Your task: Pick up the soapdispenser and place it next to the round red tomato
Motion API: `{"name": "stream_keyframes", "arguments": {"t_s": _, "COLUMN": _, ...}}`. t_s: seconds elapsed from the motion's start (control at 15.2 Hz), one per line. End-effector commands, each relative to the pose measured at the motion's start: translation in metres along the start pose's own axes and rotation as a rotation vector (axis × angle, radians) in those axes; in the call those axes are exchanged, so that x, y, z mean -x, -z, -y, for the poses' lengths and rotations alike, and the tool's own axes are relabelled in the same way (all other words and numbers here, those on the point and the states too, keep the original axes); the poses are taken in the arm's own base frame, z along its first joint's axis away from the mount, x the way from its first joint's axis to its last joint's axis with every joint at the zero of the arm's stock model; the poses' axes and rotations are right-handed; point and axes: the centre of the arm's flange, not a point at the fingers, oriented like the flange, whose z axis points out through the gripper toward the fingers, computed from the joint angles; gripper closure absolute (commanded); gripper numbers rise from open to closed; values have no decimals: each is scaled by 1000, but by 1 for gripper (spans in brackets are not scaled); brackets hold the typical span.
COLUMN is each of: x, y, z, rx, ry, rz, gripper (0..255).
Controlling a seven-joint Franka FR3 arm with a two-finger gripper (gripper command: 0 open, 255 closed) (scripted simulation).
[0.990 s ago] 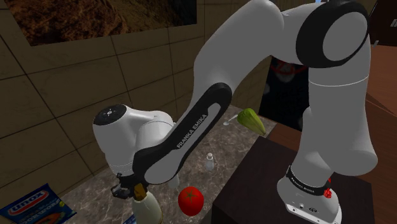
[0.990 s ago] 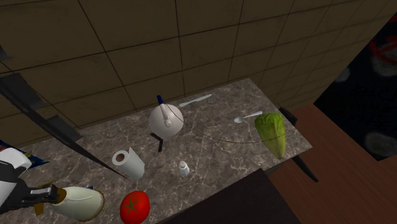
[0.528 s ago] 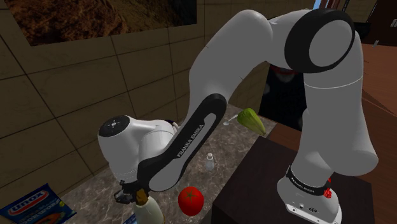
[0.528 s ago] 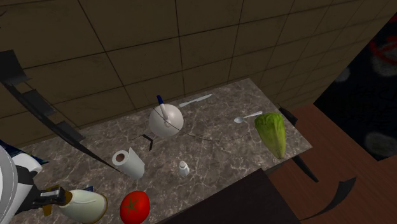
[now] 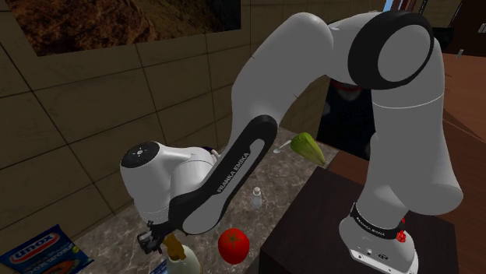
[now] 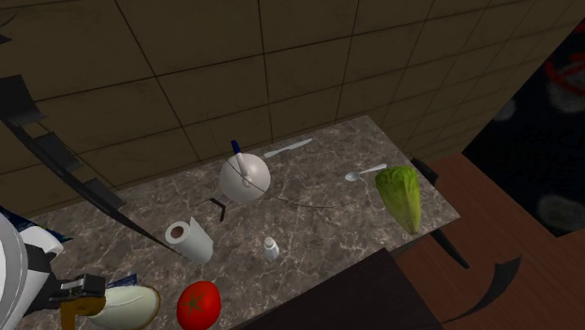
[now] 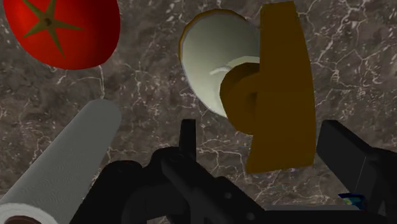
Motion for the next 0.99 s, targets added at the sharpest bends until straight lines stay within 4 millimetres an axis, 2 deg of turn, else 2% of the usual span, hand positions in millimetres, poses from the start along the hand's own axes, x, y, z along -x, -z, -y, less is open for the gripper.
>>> {"name": "stream_keyframes", "arguments": {"t_s": 0.0, "x": 0, "y": 0, "z": 0, "rx": 0, "ry": 0, "rz": 0, "gripper": 0}}
{"name": "stream_keyframes", "arguments": {"t_s": 0.2, "x": 0, "y": 0, "z": 0, "rx": 0, "ry": 0, "rz": 0, "gripper": 0}}
{"name": "stream_keyframes", "arguments": {"t_s": 0.46, "x": 0, "y": 50, "z": 0, "rx": 0, "ry": 0, "rz": 0, "gripper": 0}}
{"name": "stream_keyframes", "arguments": {"t_s": 0.92, "x": 0, "y": 50, "z": 0, "rx": 0, "ry": 0, "rz": 0, "gripper": 0}}
